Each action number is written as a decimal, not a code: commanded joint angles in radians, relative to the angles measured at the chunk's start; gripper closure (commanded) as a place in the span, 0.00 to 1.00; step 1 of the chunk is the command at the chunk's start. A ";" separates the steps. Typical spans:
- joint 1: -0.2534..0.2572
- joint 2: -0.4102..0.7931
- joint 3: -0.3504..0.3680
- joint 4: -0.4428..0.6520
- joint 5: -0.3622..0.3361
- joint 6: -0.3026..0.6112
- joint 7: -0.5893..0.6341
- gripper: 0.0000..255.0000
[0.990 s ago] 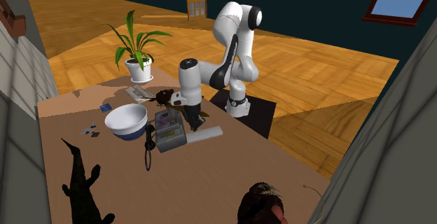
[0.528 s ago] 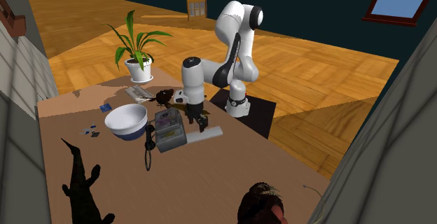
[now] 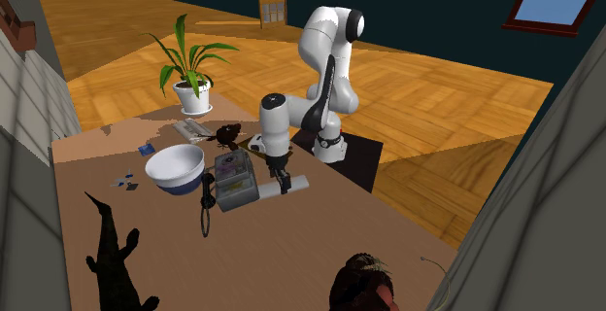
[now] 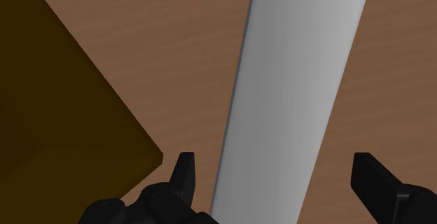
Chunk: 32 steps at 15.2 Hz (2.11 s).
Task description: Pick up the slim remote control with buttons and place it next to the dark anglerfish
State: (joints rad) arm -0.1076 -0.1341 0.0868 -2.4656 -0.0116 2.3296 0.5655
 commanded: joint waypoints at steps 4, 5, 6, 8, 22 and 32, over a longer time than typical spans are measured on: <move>-0.002 0.024 0.000 -0.016 -0.004 0.040 0.003 0.00; -0.002 0.024 0.000 -0.016 -0.004 0.040 0.003 0.00; -0.002 0.024 0.000 -0.016 -0.004 0.040 0.003 0.00; -0.002 0.024 0.000 -0.016 -0.004 0.040 0.003 0.00; -0.001 -0.005 -0.001 0.000 0.000 -0.004 -0.001 1.00; 0.001 -0.085 -0.004 0.065 0.009 -0.149 -0.009 1.00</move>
State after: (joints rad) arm -0.1056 -0.2116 0.0841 -2.4098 -0.0029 2.1965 0.5591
